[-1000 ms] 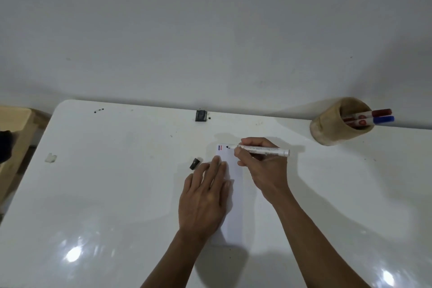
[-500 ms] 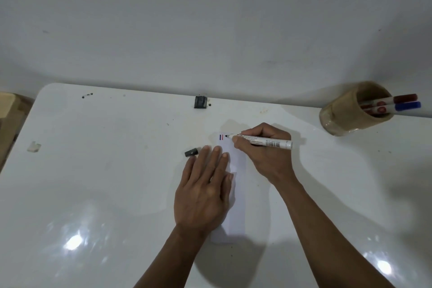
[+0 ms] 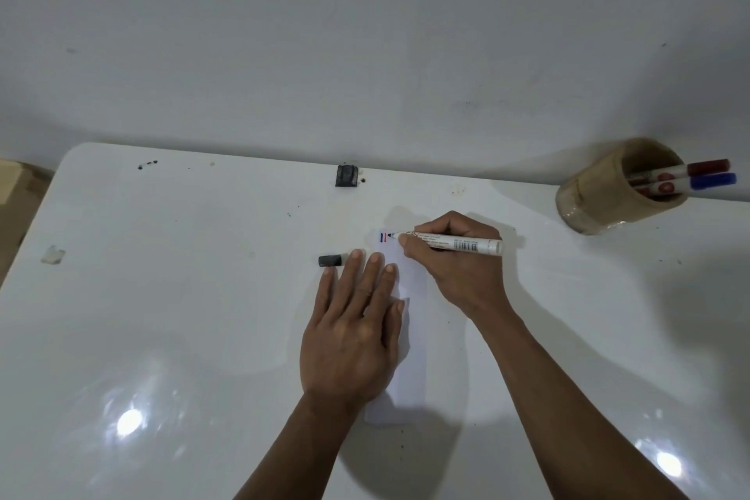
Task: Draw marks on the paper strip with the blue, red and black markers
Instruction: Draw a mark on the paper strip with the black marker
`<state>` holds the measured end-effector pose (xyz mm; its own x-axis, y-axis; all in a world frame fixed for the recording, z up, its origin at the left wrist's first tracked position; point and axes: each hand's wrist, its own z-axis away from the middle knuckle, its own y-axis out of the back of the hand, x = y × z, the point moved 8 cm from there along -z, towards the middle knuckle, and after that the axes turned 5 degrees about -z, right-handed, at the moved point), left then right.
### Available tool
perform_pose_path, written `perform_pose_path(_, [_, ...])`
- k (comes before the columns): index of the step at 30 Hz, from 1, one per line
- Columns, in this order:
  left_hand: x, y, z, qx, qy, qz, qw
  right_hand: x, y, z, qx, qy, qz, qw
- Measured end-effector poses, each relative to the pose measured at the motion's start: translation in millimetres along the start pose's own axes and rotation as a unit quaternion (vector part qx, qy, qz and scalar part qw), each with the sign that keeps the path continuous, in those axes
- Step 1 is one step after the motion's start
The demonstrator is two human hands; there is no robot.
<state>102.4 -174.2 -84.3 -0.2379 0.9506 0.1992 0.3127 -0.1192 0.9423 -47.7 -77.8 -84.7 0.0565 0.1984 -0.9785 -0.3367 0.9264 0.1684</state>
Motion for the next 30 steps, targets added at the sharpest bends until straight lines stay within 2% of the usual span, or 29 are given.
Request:
perform_pose_path(22, [0.1,2.2,-0.1,0.016,0.008,0.017,1.0,-1.7,-1.7,-0.8,-0.028,0.001,0.032,0.999])
perform_pose_path(27, [-1.3,2.5,-1.2,-0.002,0.006,0.013,1.0,-6.1,4.8,0.3,-0.001,-0.042,-0.066,0.997])
perform_pose_path(30, [-3.8,11.7,-2.8,0.009,0.019,0.046,0.999,-11.9,10.0,9.4,0.019,-0.067,-0.106,0.992])
